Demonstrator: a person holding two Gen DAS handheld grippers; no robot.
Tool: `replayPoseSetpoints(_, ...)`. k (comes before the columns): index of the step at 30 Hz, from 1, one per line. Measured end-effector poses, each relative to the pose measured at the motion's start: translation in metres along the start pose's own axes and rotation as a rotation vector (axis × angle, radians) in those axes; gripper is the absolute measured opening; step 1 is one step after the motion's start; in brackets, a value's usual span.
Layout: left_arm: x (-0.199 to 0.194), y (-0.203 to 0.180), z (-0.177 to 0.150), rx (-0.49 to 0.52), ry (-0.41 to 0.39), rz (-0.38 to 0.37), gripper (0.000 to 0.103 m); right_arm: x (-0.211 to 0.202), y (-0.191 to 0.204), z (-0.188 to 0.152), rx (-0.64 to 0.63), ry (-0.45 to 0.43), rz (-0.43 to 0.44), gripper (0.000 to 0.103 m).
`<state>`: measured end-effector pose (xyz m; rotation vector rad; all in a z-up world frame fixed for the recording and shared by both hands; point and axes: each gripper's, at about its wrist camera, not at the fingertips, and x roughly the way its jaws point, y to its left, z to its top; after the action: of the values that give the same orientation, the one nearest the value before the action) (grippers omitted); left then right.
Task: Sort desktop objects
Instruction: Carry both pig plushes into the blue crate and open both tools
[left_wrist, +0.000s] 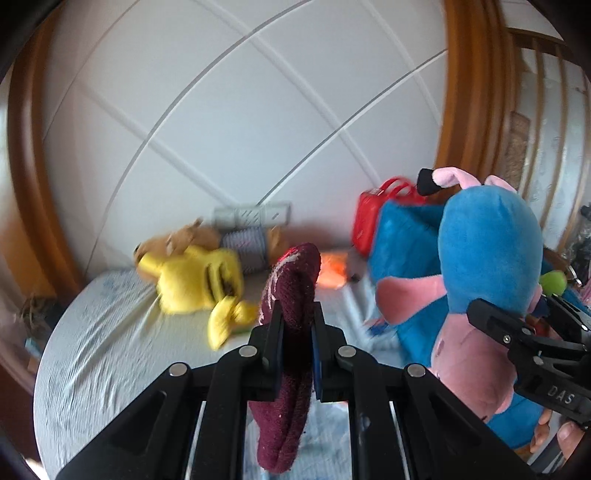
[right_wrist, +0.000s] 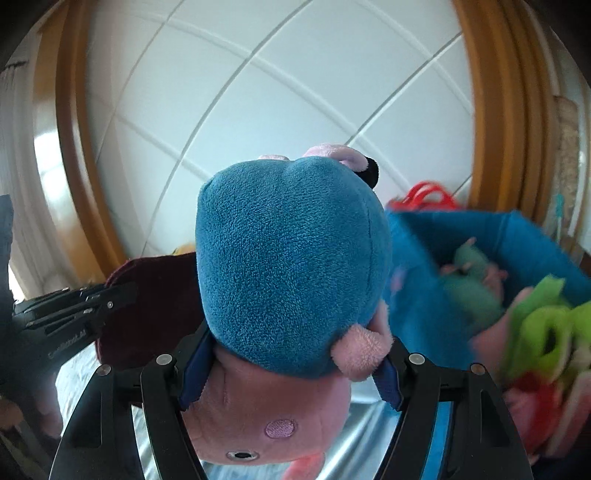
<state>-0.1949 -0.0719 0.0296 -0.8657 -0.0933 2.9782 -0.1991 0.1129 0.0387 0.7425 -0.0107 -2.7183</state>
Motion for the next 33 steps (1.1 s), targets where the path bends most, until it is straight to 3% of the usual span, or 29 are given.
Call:
replayPoseSetpoints(9, -0.016, -0.155, 0.097, 0.058, -0.176, -0.087, 0.012, -0.096, -0.146, 0.053, -0.019, -0.187, -0.109, 0.073)
replayPoseSetpoints(15, -0.024, -0.246, 0.139, 0.08, -0.221, -0.17, 0.012, -0.121, -0.225, 0.059, -0.033, -0.162, -0.195, 0.073)
replayPoseSetpoints(19, 0.001, -0.296, 0.115, 0.147, -0.134, -0.195, 0.012, -0.109, -0.258, 0.03, 0.0, -0.075, -0.193, 0.073)
replayPoseSetpoints(24, 0.054, -0.332, 0.049, 0.223, 0.074, -0.211, 0.012, -0.083, -0.285, -0.026, 0.046, 0.09, -0.175, 0.073)
replayPoseSetpoints(28, 0.084, -0.34, 0.004, 0.238, 0.187, -0.186, 0.012, -0.061, -0.288, -0.062, 0.047, 0.186, -0.174, 0.075)
replayPoseSetpoints(33, 0.097, -0.335, -0.019, 0.23, 0.241, -0.159, 0.012, -0.06, -0.282, -0.075, 0.018, 0.193, -0.203, 0.079)
